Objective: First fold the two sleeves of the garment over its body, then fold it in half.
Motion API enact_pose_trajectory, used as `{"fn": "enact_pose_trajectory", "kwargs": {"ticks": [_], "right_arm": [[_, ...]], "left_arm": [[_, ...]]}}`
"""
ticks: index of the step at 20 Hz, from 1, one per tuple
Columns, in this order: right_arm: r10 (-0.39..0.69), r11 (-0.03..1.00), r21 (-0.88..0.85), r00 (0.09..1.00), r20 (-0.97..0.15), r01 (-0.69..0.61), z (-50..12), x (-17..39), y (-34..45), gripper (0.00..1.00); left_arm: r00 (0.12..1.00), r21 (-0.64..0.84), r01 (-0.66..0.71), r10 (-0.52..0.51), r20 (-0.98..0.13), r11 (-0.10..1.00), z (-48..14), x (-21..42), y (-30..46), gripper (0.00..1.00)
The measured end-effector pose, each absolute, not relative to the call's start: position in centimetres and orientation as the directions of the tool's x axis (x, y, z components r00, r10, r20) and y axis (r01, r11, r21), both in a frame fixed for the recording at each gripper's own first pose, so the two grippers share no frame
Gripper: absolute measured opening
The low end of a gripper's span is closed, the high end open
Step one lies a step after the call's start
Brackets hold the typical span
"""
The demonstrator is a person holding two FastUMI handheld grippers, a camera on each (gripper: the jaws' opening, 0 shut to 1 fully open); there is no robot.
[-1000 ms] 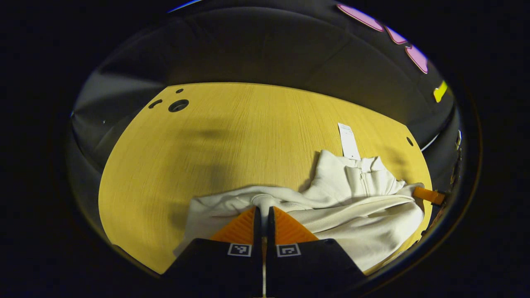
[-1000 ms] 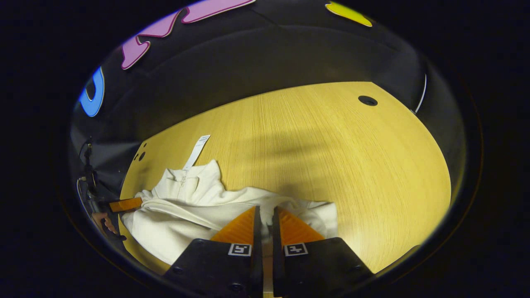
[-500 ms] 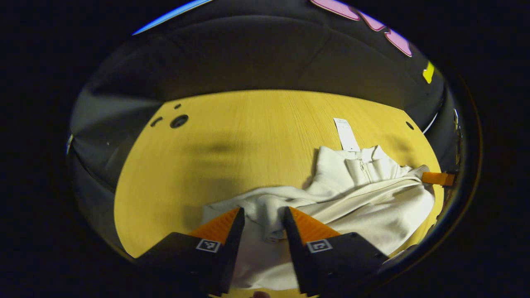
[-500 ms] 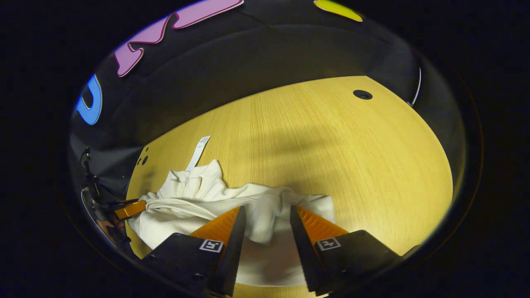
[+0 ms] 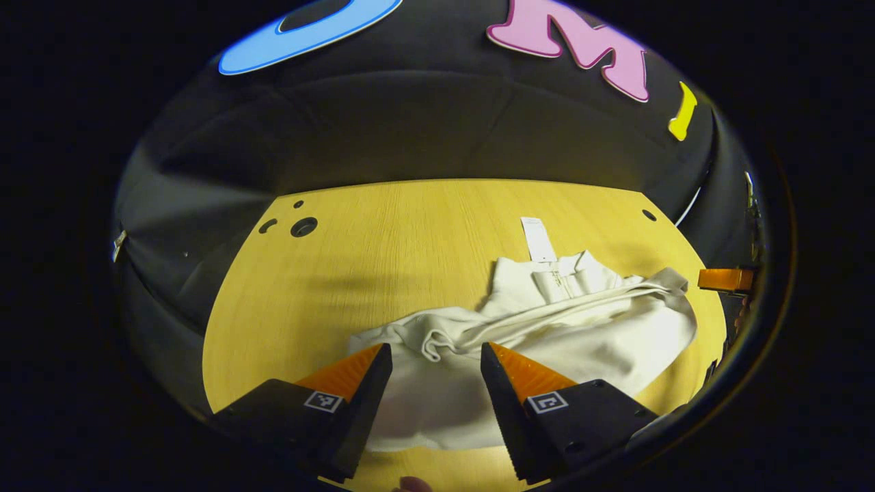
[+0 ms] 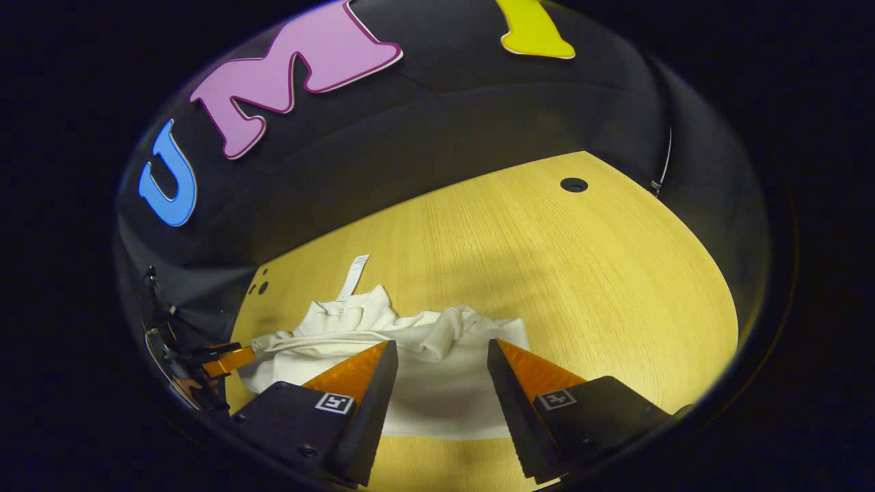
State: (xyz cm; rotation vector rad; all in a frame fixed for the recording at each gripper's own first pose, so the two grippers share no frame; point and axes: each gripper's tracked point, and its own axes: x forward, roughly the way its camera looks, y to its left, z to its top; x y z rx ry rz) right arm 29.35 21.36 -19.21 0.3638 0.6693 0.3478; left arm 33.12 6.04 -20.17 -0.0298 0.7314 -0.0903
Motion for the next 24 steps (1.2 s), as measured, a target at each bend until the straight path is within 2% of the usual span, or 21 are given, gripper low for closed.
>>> {"fn": "enact_pose_trajectory", "kwargs": {"ticks": [8,18,24], "right_arm": [[0.528,0.838,0.409,0.728,-0.438,-0.362,-14.7,21.7,23.0,0.81],[0.657,0.753,0.370,0.658,-0.368,-0.545,-12.3,15.0,26.2,0.81],[0.598,0.801,0.291,0.669,-0.442,-0.524,-14.9,14.9,25.2,0.81]], "left_arm": [[0.804,-0.220,0.061,-0.178,-0.567,0.974,-14.4,25.2,2.6,0.83],[0.821,-0.215,0.037,-0.152,-0.550,0.976,-12.9,16.5,0.2,0.86],[0.813,-0.218,0.048,-0.165,-0.558,0.975,-13.6,13.7,-1.2,0.86]]}}
